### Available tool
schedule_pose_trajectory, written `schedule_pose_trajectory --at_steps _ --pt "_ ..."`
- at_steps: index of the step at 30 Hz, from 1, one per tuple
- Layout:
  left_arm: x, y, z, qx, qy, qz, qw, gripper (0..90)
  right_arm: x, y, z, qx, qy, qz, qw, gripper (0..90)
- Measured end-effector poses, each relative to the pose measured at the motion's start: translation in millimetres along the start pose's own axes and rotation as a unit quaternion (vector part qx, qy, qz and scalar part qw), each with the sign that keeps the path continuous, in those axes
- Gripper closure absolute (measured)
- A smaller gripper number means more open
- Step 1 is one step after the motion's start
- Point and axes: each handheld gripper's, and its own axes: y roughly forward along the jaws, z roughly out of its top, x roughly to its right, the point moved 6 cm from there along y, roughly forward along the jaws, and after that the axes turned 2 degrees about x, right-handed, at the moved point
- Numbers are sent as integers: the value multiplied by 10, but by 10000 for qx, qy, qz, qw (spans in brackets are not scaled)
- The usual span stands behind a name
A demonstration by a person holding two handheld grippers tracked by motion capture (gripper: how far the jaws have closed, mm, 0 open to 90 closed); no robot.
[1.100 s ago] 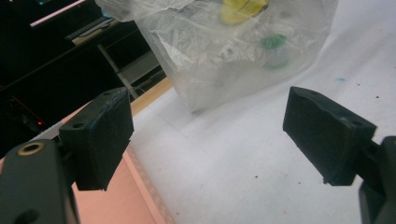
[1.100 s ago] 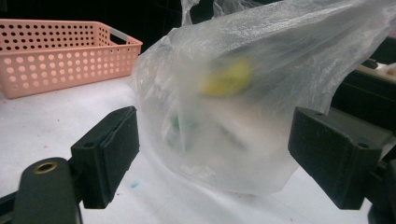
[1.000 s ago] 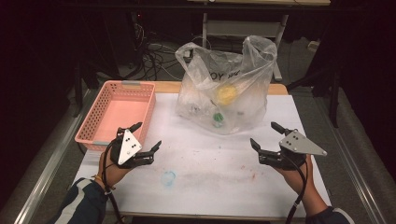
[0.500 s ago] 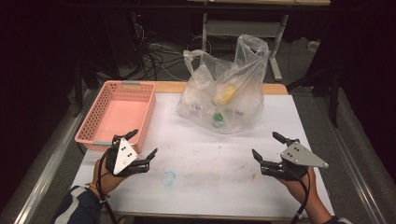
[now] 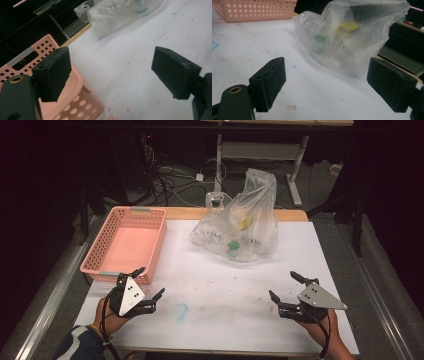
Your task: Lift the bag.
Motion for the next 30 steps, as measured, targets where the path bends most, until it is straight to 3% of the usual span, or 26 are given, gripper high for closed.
schedule_pose_trajectory --at_steps 4,14,17,30 --pt "9 0 -85 -110 -12 -13 9999 159 -39 -7 -132 -100 83 55 9999 162" --pt "57 -68 -275 -330 -164 -98 9993 160 -146 -22 -444 -438 44 188 9989 162" --pt "104 -69 -330 -479 -110 -177 9986 160 -196 -13 -524 -609 -28 253 9978 162" --pt "94 -65 -307 -437 -158 -179 9988 160 -267 -4 -459 -472 -133 371 9981 163"
